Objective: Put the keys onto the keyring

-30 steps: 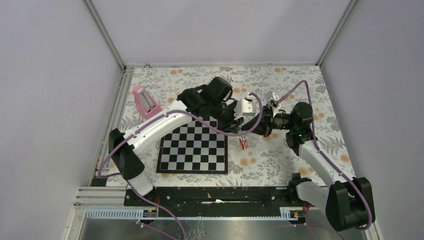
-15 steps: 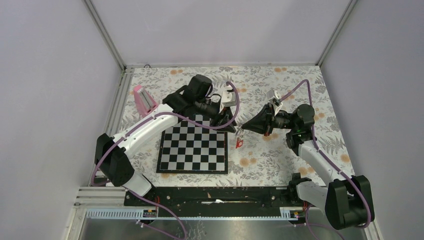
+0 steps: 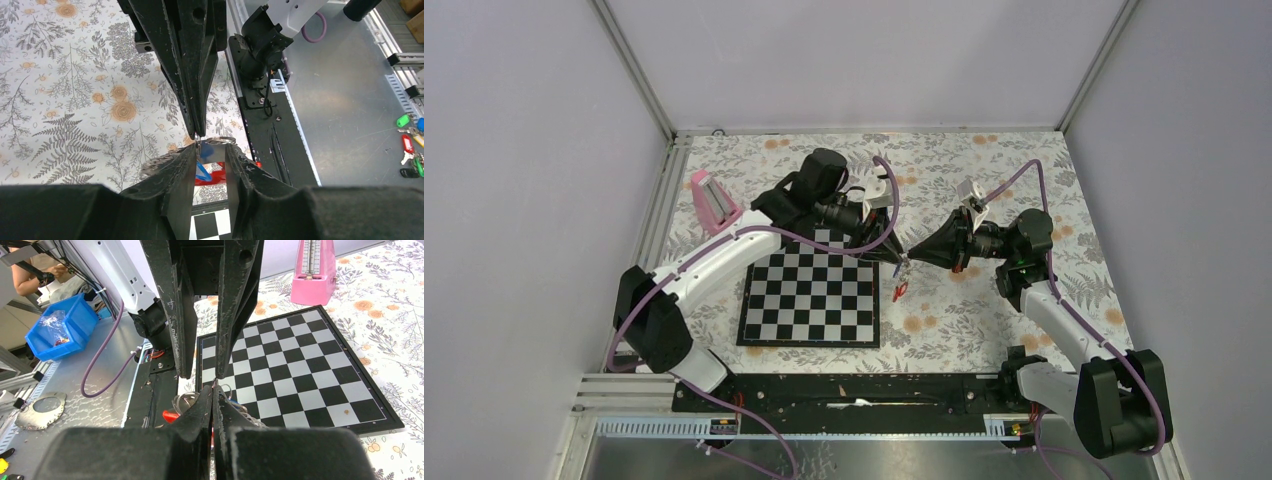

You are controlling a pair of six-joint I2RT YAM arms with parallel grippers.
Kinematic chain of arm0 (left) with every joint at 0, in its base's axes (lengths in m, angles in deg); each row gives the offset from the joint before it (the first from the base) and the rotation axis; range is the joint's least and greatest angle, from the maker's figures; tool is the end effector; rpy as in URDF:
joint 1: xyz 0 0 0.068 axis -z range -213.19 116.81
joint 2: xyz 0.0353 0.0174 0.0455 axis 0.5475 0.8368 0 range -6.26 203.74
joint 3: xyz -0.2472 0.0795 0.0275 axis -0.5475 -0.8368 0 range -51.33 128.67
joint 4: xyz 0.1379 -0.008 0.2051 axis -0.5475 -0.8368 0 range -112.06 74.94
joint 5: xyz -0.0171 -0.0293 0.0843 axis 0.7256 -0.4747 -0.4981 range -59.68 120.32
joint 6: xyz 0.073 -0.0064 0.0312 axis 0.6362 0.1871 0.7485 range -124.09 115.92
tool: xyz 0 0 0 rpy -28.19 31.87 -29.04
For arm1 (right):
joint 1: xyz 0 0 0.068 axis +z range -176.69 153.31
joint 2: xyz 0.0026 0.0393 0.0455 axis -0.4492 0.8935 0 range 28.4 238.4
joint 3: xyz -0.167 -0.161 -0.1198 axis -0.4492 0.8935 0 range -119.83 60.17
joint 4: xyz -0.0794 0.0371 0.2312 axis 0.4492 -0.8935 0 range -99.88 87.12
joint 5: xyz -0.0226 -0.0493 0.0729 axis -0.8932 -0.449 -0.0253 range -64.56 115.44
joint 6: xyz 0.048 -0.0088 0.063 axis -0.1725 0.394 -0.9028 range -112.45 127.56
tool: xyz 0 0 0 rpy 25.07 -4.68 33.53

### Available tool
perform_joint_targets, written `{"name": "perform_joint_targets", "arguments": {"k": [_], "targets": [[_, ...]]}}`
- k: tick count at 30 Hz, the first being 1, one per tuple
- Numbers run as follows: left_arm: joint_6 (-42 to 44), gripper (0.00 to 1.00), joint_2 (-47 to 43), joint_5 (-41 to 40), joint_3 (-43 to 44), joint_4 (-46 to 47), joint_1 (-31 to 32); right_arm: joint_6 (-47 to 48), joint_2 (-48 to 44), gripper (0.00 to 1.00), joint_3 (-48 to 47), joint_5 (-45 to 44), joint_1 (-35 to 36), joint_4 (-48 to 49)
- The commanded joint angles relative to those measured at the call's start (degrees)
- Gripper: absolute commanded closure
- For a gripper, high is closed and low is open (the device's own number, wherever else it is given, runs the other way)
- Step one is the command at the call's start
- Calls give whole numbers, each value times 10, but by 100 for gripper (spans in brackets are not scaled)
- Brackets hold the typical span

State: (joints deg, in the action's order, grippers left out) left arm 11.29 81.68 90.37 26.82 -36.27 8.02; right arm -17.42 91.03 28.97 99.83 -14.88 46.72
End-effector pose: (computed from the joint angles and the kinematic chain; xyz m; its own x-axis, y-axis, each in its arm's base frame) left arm 0.2169 -0.2690 0.3296 -0.1383 0.2971 -0.9448 0.9586 -0.1997 -0.2031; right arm 0.2011 0.1096 0.2973 -0.1248 0.0900 -0.9881 -0.9908 0.0420 0.1289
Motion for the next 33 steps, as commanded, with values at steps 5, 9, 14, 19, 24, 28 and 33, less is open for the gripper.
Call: {"name": "perform_joint_targets", "arguments": {"k": [5,9,14,19,24,28,33], "targets": [[-18,67,15,27,4,44,-4,-2,-4,100,-3,-6,-5,31],[-18,64,13,21,0,50,-4,1,-6,100,-2,-4,-4,28],[-16,65,12,21,-17,61,-4,0,-4,100,-4,-4,-5,28],[-15,67,19,27,-21,64,-3,-2,-5,100,-5,-4,-5,28],[-17,70,23,29,-17,64,-3,-1,-3,100,-4,-4,-5,27],[-20,76,27,31,-14,64,-3,0,-3,100,-3,-4,-5,26],[-25,84,33,34,-7,64,-3,2,-3,100,-2,-5,-5,23]]}}
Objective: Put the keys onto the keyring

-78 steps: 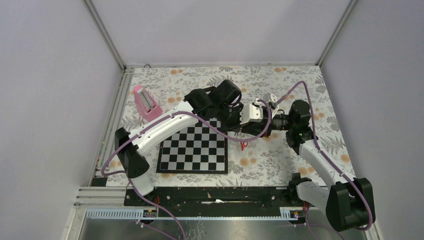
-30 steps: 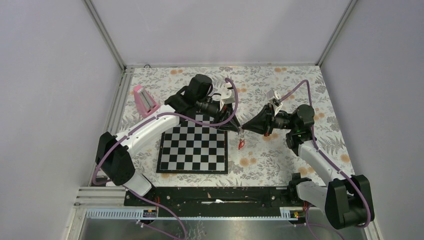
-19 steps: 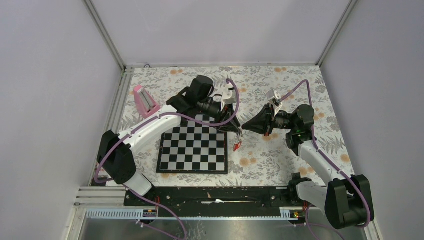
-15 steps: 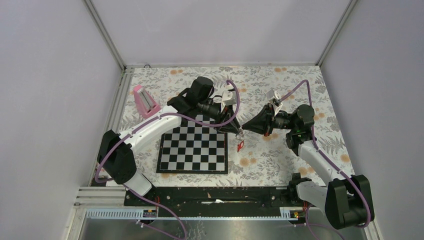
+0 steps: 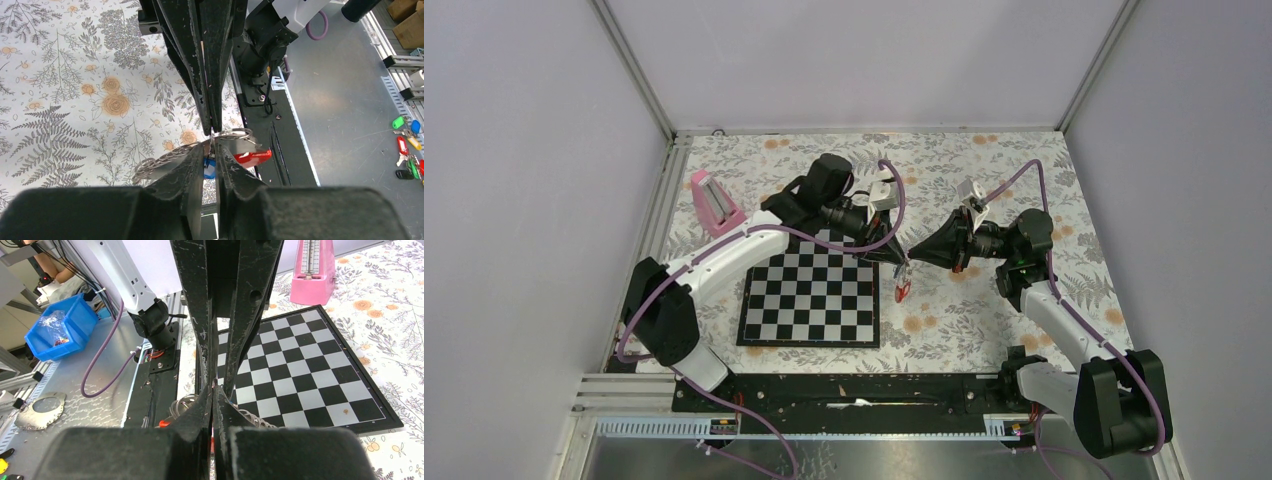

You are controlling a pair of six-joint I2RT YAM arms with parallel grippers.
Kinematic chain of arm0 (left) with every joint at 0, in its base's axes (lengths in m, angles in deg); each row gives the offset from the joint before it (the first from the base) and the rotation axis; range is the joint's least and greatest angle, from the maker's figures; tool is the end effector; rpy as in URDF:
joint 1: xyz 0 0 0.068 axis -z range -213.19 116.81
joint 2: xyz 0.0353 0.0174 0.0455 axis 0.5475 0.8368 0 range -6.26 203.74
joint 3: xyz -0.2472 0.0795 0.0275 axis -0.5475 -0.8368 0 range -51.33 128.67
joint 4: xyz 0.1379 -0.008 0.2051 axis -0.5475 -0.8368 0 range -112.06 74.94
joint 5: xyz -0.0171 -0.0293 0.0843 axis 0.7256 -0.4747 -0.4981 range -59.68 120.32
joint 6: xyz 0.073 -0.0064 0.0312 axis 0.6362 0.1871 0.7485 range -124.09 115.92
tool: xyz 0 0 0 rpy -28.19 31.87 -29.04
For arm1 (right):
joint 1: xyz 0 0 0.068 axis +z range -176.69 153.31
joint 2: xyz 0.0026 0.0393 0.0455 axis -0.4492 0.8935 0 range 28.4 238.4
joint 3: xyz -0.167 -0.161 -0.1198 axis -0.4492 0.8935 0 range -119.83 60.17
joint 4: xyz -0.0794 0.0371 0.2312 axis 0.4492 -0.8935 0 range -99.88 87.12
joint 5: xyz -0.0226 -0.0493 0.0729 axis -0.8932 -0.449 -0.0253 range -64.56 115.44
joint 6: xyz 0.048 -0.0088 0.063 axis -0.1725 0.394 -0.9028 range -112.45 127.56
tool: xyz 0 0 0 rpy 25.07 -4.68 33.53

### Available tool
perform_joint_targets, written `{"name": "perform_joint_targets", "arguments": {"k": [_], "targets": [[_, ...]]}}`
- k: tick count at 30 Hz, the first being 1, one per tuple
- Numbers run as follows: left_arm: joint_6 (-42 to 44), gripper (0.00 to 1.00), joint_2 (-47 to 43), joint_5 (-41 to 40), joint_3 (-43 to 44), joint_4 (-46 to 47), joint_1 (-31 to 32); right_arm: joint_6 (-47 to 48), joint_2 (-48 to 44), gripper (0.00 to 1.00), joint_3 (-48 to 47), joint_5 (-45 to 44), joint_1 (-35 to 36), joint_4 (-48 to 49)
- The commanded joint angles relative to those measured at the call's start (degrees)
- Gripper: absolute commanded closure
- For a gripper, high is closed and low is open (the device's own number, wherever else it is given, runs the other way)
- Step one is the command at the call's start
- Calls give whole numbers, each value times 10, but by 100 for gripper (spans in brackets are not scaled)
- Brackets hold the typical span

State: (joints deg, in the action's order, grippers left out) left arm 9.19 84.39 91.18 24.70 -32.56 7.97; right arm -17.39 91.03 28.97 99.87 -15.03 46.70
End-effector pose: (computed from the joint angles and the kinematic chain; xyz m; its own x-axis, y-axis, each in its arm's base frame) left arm 0.2250 -0.2764 0.3084 -0.1882 0.3130 -0.9309 0.9459 -0.1974 -0.2576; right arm 0.2014 0.1091 0.2973 -0.1244 0.0899 -0.9882 -0.9907 0.0440 0.1287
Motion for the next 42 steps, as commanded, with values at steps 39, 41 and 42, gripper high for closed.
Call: {"name": "perform_joint_targets", "arguments": {"k": [39,41,42], "targets": [[198,100,146,-453,414,-547,162,135,-16,44,-4,15,-3,-110],[197,100,149,-447,421,-546,163,138,-13,45,-2,15,1,-110],[196,100,150,-442,423,-546,163,139,-10,45,-2,14,2,-110]]}}
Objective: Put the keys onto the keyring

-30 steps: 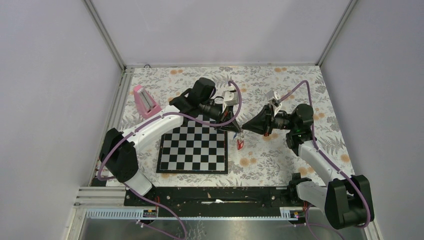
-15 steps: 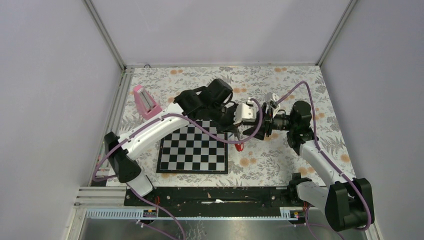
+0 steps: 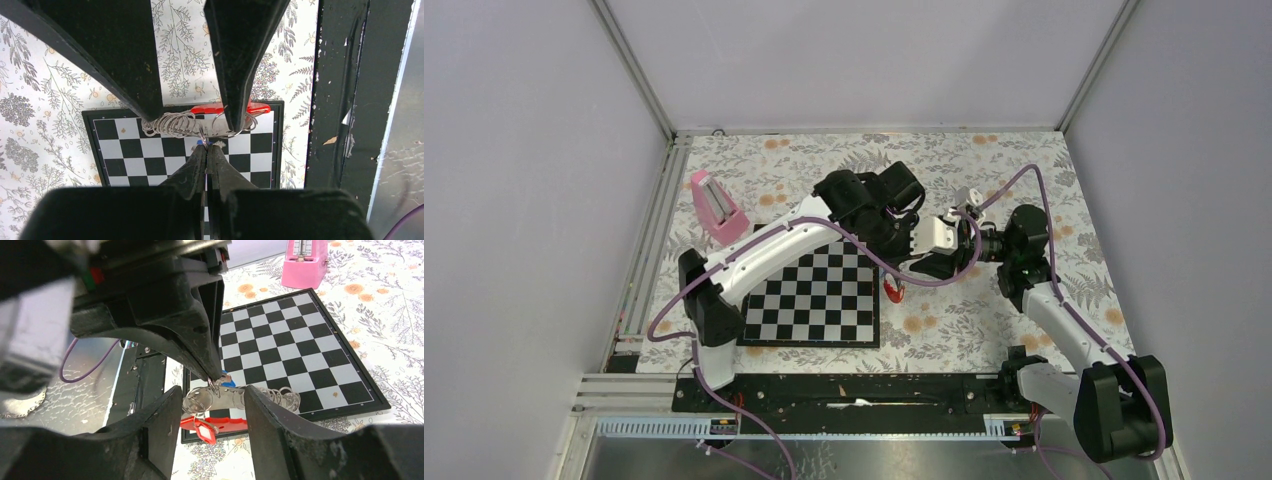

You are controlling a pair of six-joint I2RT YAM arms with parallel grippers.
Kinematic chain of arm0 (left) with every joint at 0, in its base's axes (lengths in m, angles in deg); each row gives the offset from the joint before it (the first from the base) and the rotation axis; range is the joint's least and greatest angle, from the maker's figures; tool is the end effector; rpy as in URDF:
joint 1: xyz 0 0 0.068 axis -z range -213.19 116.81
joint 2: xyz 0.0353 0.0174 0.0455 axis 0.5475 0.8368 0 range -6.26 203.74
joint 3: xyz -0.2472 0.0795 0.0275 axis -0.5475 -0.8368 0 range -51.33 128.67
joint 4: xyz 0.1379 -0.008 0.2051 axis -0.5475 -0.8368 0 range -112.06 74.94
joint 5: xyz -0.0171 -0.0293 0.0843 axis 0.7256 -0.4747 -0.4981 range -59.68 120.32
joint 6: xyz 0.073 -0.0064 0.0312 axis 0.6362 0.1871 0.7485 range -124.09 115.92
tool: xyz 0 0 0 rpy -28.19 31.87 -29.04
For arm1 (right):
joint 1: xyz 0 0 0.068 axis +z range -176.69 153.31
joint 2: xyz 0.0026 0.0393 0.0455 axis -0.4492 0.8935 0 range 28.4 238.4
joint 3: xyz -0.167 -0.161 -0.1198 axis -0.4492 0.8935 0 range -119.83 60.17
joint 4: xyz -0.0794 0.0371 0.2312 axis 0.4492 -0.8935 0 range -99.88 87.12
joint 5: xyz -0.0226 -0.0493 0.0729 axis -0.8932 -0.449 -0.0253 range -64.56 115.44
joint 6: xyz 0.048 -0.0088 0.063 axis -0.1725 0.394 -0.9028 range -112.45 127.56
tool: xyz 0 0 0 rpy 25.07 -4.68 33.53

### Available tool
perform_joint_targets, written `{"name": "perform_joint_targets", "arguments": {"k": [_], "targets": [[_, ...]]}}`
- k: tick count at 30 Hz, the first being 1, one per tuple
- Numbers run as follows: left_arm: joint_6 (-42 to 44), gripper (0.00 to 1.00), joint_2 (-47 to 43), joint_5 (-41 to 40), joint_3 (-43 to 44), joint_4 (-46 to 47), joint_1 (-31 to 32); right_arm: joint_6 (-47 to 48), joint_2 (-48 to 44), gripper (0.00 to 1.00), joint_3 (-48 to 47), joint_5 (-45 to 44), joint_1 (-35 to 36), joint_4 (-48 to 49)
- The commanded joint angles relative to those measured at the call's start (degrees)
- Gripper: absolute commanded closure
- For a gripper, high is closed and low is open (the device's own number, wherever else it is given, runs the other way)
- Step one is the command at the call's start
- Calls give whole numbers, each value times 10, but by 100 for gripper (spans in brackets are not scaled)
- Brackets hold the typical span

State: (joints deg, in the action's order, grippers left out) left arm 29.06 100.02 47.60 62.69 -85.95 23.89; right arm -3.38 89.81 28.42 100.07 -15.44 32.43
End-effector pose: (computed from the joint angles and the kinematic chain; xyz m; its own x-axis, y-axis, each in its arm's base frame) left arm 0.1857 -0.3244 0.3213 0.0722 0.8493 -0.5230 0.9973 -0.0694 0.0251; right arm 0.2033 0.1079 0.2821 -0.0935 0.0327 -0.9951 -0.9931 0.0677 0.0956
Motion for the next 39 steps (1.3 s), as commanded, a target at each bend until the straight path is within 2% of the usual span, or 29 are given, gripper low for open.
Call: {"name": "perform_joint_targets", "arguments": {"k": [1,10,15,20,27,32,39], "targets": [[-3,100,-6,0,46,-13,4,-1,4,45,4,12,8,33],[-7,100,1,53,54,-7,4,-16,12,47,10,9,17,58],[-11,100,4,59,56,-5,4,-26,14,56,12,10,21,69],[-14,100,7,67,57,-3,4,-26,16,71,13,10,25,70],[-16,100,9,64,55,-1,4,-22,15,81,13,11,26,67],[-19,100,9,63,50,4,4,-24,13,100,12,13,26,67],[1,98,-36,93,2,50,-11,-51,8,100,-2,12,21,82]]}}
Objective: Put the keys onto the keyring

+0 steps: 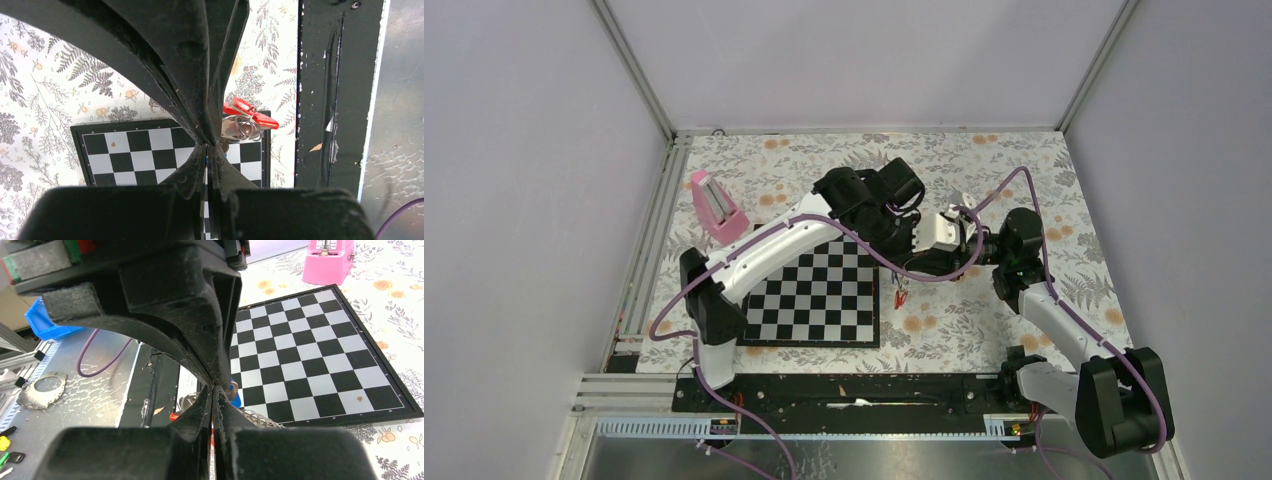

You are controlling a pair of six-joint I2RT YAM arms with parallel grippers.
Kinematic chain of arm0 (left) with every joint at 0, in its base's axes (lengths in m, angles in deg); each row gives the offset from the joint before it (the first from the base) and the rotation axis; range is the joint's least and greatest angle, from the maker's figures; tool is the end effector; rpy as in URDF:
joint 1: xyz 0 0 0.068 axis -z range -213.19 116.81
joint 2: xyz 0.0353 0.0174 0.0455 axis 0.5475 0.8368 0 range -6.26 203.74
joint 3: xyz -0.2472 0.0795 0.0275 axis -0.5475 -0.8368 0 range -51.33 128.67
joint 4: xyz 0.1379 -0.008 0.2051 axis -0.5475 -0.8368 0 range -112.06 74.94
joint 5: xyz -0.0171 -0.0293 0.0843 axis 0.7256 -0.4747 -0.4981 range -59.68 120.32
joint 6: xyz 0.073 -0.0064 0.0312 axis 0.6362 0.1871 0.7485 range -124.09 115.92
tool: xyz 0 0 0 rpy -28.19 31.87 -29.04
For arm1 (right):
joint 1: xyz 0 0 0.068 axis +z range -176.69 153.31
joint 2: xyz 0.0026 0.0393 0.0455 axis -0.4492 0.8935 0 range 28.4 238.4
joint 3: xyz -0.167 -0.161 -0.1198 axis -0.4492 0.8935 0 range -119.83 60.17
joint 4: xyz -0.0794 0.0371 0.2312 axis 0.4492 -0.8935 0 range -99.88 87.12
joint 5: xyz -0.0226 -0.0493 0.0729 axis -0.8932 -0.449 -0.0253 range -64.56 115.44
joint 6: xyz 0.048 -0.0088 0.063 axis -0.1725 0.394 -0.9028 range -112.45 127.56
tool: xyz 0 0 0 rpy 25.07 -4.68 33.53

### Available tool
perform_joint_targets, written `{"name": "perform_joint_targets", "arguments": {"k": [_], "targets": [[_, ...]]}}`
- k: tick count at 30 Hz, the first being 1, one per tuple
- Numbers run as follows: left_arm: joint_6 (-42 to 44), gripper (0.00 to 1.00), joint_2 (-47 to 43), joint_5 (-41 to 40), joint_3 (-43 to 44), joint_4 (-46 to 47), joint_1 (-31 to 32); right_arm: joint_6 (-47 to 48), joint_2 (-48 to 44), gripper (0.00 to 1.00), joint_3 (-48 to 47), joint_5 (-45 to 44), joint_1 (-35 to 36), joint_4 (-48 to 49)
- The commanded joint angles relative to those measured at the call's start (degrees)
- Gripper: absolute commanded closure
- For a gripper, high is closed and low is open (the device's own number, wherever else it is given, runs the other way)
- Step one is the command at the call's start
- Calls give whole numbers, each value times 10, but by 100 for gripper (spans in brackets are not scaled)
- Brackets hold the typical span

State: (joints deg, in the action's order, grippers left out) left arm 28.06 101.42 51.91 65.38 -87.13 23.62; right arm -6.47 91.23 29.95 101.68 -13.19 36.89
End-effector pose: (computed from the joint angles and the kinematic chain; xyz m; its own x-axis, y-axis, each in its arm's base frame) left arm 0.1849 -0.3289 0.3261 0.0496 0.8281 -0.5583 0.9958 -0.0842 -0.0365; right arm 0.1987 0.1163 0.2755 -0.1230 0.0297 -0.9920 -0.9924 -0.0010 0.1230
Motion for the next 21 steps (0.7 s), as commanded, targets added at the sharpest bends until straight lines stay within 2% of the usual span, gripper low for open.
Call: {"name": "perform_joint_targets", "arguments": {"k": [1,6,10,14,21], "targets": [[14,92,-65,60,-41,79,-15,-34,-7,100,-16,-4,-2,52],[19,62,-155,169,-164,199,-74,-129,-9,100,-20,-4,-11,157],[-9,47,-222,243,-272,331,-113,-187,-3,100,-34,-2,-12,208],[-47,42,-253,278,-336,415,-131,-210,2,100,-43,-3,-12,232],[-62,43,-253,318,-374,476,-133,-212,-3,100,-37,-4,-13,237]]}}
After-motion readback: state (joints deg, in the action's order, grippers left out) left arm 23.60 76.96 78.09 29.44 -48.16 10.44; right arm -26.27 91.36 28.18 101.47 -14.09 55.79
